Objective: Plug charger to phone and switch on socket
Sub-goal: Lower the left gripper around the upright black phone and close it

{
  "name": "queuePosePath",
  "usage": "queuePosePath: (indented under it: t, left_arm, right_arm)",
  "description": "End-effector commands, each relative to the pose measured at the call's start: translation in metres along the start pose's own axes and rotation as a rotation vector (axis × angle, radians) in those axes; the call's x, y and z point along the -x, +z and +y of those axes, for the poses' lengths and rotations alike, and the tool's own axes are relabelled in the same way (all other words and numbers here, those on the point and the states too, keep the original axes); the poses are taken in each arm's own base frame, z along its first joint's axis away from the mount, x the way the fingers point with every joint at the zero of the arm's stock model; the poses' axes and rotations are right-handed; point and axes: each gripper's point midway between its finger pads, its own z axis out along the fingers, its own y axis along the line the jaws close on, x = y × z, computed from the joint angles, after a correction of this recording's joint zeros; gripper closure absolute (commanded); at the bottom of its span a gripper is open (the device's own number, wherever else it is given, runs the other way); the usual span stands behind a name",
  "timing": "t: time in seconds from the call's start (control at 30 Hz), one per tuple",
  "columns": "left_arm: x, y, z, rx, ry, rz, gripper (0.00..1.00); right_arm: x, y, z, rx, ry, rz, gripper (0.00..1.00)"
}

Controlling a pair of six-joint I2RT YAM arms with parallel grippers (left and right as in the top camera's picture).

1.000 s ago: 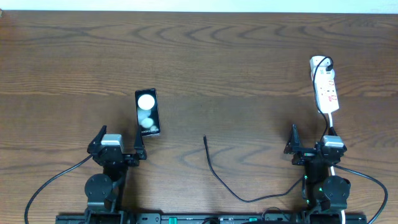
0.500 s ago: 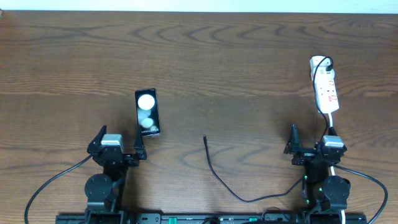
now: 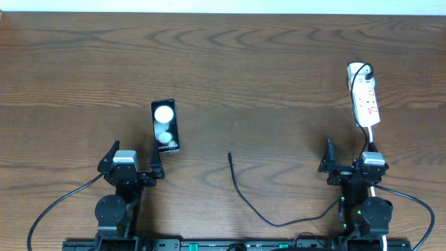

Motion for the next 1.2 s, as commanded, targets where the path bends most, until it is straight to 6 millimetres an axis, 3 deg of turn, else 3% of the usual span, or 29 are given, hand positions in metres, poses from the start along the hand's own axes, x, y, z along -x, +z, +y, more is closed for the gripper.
queuePosePath:
  t: [0.0,0.2,0.37,0.63,0.87,1.0,1.17]
  left_arm:
    - [0.001,-0.002,0.001,0.004,-0.005,0.015,0.07]
    - [0.041,-0.012,0.001,0.009,-0.005,-0.041,0.07]
    - [0.068,-0.015,0.003,0.03,0.023,0.021,0.07]
    - [0.105,0.013,0.001,0.038,0.015,0.255,0.07]
    - [0.091,0.039,0.002,0.067,-0.026,0.695,0.07]
    - [0.071,0.054,0.001,0.067,-0.028,0.921,0.07]
    - [0.033,0.075,-0.012,0.001,-0.07,1.068,0.07]
  right_arm:
    - [0.0,0.0,0.0,-0.004,0.012,-0.004,0.01]
    - [0.0,0.0,0.0,-0.004,0.012,-0.004,0.01]
    - [0.0,0.0,0.0,-0.004,0.012,-0.004,0.01]
    - [0.0,0.0,0.0,-0.004,0.012,-0.004,0.01]
    - [0.0,0.0,0.0,-0.004,0.012,-0.004,0.01]
    - [0.0,0.0,0.0,-0.004,0.012,-0.004,0.01]
    - [0.0,0.0,0.0,-0.004,0.012,-0.004,0.01]
